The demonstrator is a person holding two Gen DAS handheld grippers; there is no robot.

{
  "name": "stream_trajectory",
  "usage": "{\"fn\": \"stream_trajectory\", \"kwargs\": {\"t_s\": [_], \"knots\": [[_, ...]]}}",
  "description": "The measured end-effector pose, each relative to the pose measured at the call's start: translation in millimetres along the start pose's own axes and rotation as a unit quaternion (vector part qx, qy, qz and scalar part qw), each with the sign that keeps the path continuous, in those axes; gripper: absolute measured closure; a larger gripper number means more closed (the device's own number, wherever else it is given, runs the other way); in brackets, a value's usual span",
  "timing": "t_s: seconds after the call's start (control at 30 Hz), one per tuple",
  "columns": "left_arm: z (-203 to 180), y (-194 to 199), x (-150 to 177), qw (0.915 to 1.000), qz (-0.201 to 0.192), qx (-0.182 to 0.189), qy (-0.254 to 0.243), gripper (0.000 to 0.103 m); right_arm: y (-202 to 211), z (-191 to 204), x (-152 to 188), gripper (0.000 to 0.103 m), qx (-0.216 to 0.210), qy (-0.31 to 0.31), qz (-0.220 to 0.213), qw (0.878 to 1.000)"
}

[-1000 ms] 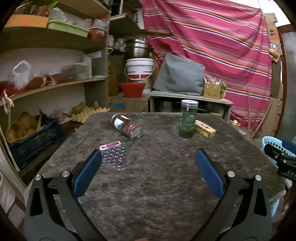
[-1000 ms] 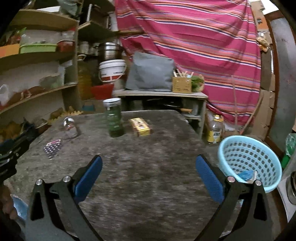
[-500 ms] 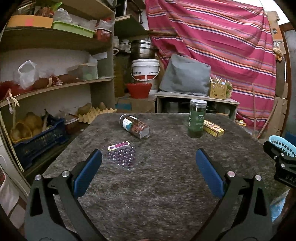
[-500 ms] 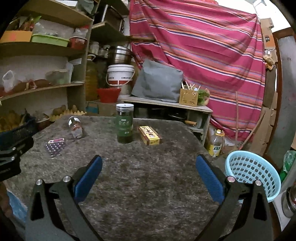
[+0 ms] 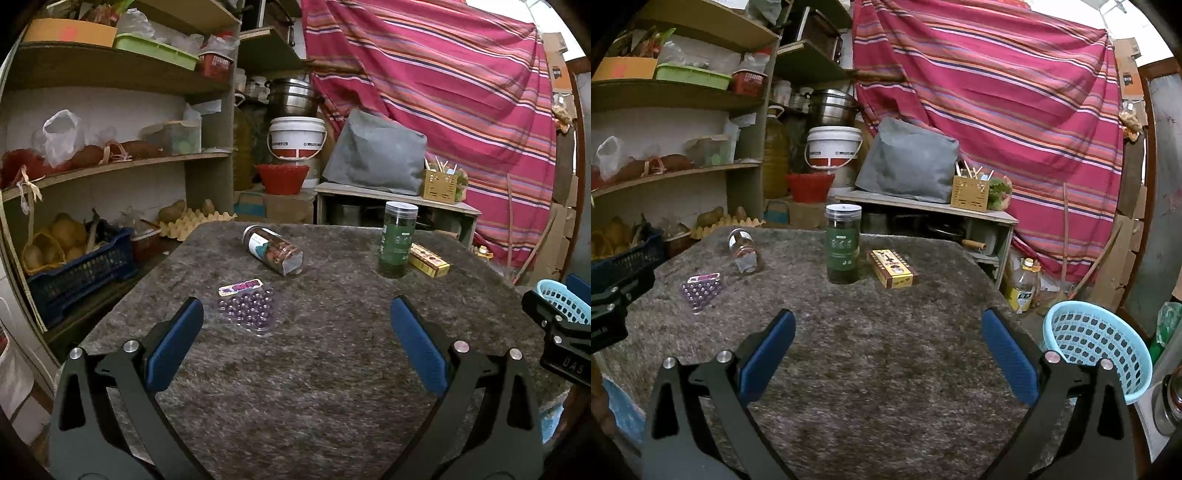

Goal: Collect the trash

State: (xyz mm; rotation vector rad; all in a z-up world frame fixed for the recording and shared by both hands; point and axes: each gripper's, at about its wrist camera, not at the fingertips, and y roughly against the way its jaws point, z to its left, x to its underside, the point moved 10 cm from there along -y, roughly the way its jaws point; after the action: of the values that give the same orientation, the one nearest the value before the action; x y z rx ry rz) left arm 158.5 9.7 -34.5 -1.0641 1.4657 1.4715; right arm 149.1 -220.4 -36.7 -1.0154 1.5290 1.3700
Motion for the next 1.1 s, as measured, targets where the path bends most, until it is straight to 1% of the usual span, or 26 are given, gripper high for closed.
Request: {"fn": "stream_trajectory", "kwargs": {"t_s": [0.27,0.77,1.1], "knots": [[-1.9,1.3,0.0,1.0000,0.001,0.007,-0.002,0.005,-1.7,1.0,1.2,0.004,0.002,0.001,0.003,1.000],[-3.1,3.5,-2.3,0.9998,-0.013,0.001,-0.014,0.005,-3.0,1.4,2.2,0.004,0.004,0.004,0.004,1.000],[-4.1,3.5,-2.0,0.9998,-0.013,0.001,-0.014,0.005,-2.6,1.0,2.1,0.004,0.003,0.005,0.004,1.000]]}}
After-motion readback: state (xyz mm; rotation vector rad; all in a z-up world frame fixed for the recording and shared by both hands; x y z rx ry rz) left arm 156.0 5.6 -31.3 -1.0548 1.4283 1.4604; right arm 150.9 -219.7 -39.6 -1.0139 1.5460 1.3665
